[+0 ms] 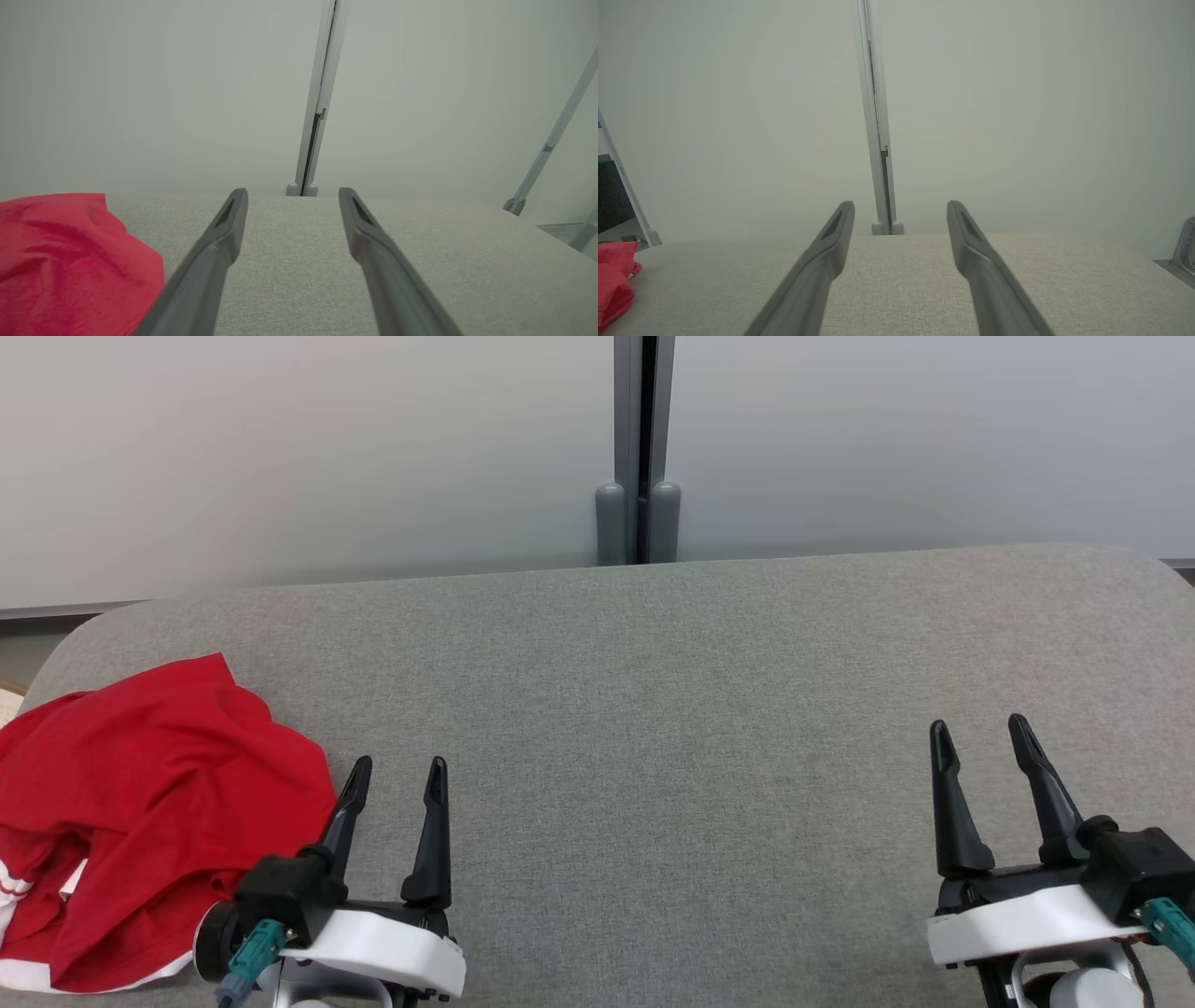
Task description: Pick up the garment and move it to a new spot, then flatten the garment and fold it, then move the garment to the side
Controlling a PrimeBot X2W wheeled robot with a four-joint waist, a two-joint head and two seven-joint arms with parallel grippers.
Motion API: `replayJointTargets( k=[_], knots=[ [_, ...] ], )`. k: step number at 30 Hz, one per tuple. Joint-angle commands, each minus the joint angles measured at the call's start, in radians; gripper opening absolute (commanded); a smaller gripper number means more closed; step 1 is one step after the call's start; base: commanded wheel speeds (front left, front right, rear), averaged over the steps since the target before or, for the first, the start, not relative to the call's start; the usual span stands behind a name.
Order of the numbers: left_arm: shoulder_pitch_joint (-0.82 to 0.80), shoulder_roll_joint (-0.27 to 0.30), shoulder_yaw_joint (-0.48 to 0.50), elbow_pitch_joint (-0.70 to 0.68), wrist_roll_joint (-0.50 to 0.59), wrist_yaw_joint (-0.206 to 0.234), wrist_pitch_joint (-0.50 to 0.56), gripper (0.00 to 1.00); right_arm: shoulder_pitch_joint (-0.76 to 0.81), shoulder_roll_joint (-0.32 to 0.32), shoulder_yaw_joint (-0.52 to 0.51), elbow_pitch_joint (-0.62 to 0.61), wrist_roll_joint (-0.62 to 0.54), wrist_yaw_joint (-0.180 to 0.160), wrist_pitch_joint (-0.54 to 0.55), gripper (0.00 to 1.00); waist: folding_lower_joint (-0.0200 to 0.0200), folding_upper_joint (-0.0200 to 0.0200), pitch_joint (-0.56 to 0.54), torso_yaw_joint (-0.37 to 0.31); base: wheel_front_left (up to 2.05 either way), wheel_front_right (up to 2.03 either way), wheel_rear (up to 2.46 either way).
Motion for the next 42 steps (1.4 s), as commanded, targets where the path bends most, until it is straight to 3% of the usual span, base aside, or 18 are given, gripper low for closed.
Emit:
replayJointTargets(
  k=[1, 8, 22, 28, 42],
  knots=[
    [-0.006, 0.009, -0.003, -0.003, 0.022, 0.006, -0.009, 1.0, 0.001, -0.002, 0.004, -0.005, -0.026, 0.0, -0.011, 1.0, 0.0, 0.0, 0.0, 0.0, 0.0, 0.0, 0.0],
    [-0.004, 0.01, -0.018, 0.015, 0.07, 0.02, -0.024, 1.0, 0.007, 0.002, 0.013, -0.003, -0.069, 0.0, -0.025, 1.0, 0.0, 0.0, 0.0, 0.005, 0.0, 0.0, 0.0],
    [0.016, -0.001, 0.016, 0.063, 0.063, -0.01, -0.053, 1.0, 0.016, 0.004, 0.039, 0.042, 0.062, 0.0, -0.055, 1.0, 0.0, 0.0, 0.002, 0.006, 0.0, 0.0, 0.0],
    [0.022, -0.002, 0.003, 0.091, 0.038, -0.018, -0.063, 1.0, 0.01, 0.003, 0.049, 0.081, 0.046, 0.0, -0.067, 1.0, 0.0, 0.0, 0.003, 0.003, 0.0, 0.0, 0.0],
    [0.014, -0.001, -0.019, 0.107, 0.093, 0.002, -0.08, 1.0, -0.001, 0.003, 0.063, 0.116, -0.002, 0.0, -0.082, 1.0, 0.0, 0.0, 0.001, -0.001, 0.0, 0.0, 0.0]
  ],
)
